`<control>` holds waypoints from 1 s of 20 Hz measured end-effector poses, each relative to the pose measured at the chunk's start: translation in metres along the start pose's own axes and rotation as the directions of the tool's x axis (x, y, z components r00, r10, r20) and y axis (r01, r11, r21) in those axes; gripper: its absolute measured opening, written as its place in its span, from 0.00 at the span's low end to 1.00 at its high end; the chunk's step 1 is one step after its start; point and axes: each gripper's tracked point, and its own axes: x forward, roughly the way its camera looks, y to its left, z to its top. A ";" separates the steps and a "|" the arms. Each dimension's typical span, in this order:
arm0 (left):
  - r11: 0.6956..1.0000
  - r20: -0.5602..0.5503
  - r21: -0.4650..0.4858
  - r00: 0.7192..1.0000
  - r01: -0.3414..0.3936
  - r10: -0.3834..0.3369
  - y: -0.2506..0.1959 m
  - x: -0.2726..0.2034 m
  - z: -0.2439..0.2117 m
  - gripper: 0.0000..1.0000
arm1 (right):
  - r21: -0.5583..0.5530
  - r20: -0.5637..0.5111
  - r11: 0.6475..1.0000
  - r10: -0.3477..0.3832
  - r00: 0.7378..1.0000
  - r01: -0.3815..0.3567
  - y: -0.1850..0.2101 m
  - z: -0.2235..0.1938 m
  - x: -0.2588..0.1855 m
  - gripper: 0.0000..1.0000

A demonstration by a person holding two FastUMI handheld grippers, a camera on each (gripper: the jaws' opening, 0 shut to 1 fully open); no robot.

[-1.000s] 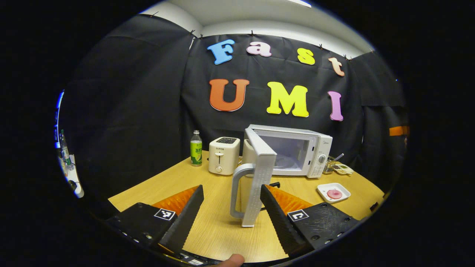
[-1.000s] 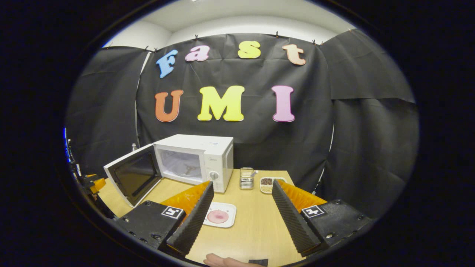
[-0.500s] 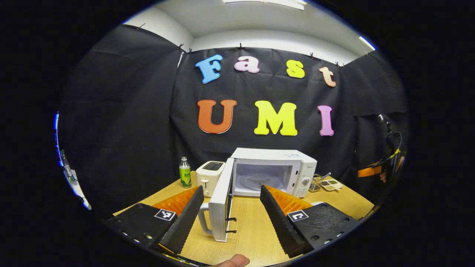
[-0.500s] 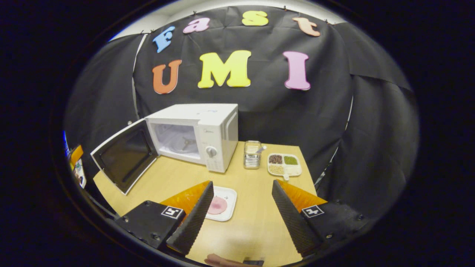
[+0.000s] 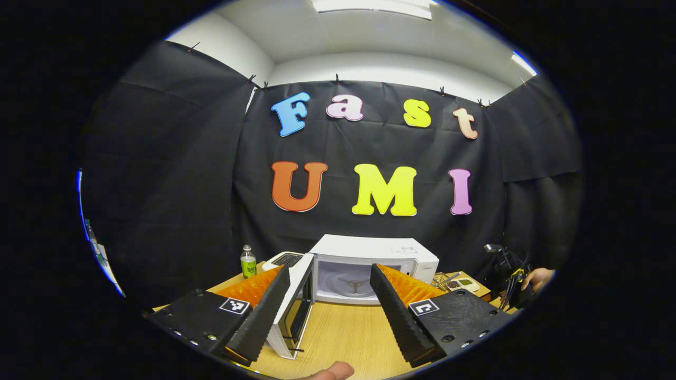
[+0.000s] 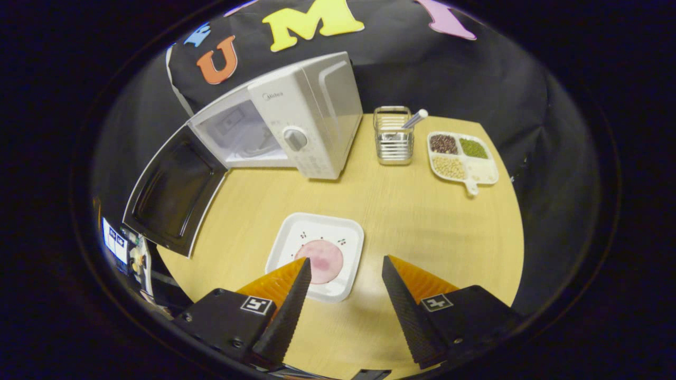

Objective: Open the microwave oven with the left hand, put the food in, and close the microwave oven.

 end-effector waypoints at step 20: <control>1.000 0.088 0.025 0.996 -0.005 0.003 -0.022 -0.009 0.024 0.94 | 0.175 -0.310 0.977 0.174 0.935 -0.124 -0.027 -0.025 0.082 0.04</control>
